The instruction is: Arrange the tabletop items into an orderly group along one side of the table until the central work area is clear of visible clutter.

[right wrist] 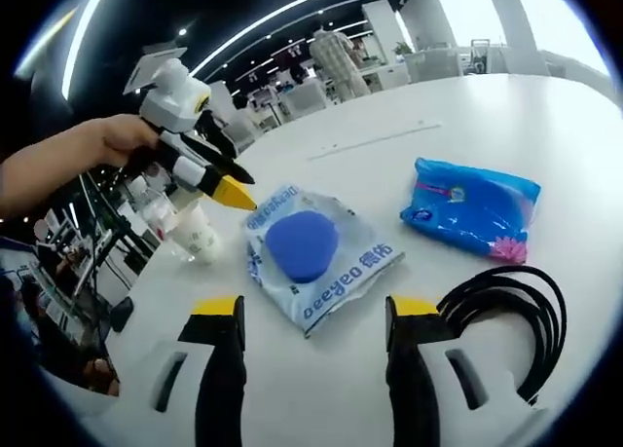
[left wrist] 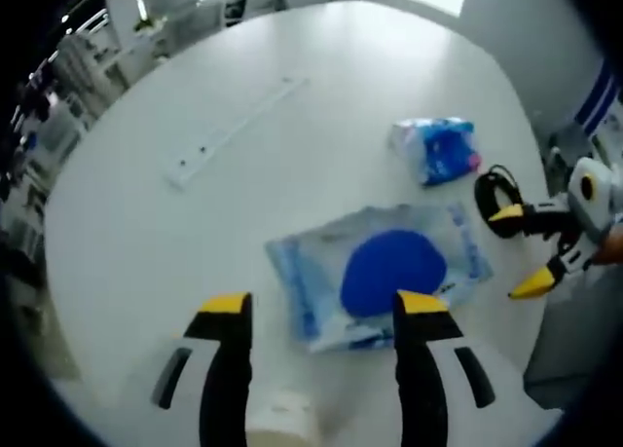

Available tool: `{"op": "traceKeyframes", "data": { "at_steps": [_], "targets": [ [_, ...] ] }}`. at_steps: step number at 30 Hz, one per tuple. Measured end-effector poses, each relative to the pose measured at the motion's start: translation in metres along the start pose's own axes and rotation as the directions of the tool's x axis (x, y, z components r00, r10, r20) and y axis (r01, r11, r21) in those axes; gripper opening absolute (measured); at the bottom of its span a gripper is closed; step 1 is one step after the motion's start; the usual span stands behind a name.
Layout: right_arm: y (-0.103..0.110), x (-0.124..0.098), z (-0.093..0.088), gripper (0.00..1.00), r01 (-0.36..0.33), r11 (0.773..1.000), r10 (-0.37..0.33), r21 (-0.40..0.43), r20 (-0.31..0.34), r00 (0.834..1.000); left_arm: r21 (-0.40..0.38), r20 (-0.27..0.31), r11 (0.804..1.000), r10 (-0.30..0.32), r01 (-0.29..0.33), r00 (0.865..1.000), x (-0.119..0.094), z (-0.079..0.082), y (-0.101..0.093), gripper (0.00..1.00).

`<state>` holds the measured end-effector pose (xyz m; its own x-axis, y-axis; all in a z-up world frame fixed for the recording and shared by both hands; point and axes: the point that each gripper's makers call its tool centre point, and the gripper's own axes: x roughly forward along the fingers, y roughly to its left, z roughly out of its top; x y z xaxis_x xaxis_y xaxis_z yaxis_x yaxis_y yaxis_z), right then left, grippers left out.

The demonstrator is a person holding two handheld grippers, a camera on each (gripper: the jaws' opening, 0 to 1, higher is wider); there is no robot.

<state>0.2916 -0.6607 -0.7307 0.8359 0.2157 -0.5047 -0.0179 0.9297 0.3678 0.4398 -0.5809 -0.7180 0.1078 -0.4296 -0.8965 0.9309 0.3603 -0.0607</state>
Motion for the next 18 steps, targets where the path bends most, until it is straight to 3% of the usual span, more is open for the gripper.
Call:
{"op": "traceKeyframes", "data": {
  "at_steps": [8, 13, 18],
  "targets": [
    [-0.004, 0.009, 0.004, 0.56, 0.03, 0.999, -0.032, 0.02, 0.084, 0.996, -0.048, -0.031, 0.999, -0.001, -0.001, 1.0, 0.013, -0.007, 0.003, 0.42],
    [-0.008, 0.017, -0.006, 0.43, 0.069, 0.997, -0.071, 0.032, 0.076, 0.995, -0.08, -0.053, 0.997, 0.01, -0.014, 0.999, 0.02, -0.012, 0.01, 0.41],
    [-0.011, 0.023, -0.012, 0.42, 0.092, 0.994, -0.096, 0.058, 0.075, 0.993, -0.121, -0.085, 0.993, -0.007, -0.003, 0.996, 0.027, -0.02, 0.01, 0.4]
  ]
}}
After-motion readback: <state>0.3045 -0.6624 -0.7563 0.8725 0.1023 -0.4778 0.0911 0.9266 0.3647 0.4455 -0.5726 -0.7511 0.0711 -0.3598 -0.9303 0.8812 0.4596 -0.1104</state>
